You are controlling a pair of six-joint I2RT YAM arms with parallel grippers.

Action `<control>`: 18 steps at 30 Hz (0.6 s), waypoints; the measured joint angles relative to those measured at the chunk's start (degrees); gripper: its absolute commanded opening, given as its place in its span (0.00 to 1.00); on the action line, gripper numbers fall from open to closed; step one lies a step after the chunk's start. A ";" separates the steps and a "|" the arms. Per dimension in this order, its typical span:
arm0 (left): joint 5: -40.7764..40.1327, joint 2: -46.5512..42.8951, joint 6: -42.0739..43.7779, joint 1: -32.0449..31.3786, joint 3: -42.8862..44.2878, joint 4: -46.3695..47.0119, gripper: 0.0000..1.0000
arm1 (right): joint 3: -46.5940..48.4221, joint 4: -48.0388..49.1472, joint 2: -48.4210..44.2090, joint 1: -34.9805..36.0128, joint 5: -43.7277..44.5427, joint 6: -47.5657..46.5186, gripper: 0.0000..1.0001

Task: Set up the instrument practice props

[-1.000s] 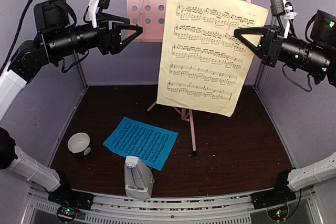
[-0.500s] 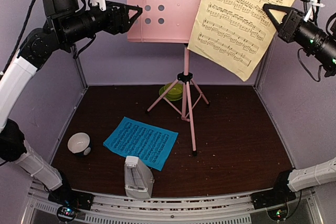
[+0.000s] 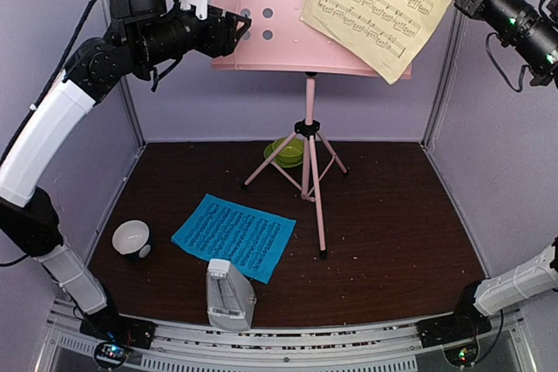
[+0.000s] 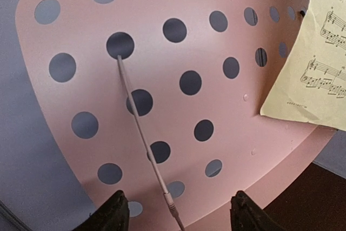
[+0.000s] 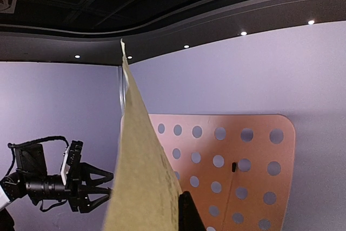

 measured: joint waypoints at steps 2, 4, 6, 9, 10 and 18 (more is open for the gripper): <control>-1.44 0.33 0.81 0.00 0.39 -0.11 0.65 | 4.17 0.04 3.34 -0.37 -0.76 -0.50 0.00; -3.13 0.85 1.38 -0.04 1.46 -0.42 0.64 | 8.20 -0.28 6.88 -0.98 -1.75 -0.83 0.00; -4.42 1.57 1.51 -0.04 2.91 -0.46 0.62 | 12.94 -1.38 10.71 -1.66 -2.62 -1.14 0.00; -5.68 2.29 1.55 -0.04 4.26 -0.46 0.58 | 17.92 -2.86 14.73 -2.27 -3.23 -1.62 0.00; -6.05 2.78 1.55 -0.04 5.03 -0.46 0.58 | 18.84 -3.30 15.61 -2.51 -3.28 -1.77 0.00; -7.82 6.43 1.99 -0.26 8.59 -0.42 0.50 | 20.04 -3.82 17.97 -3.48 -3.06 -2.03 0.00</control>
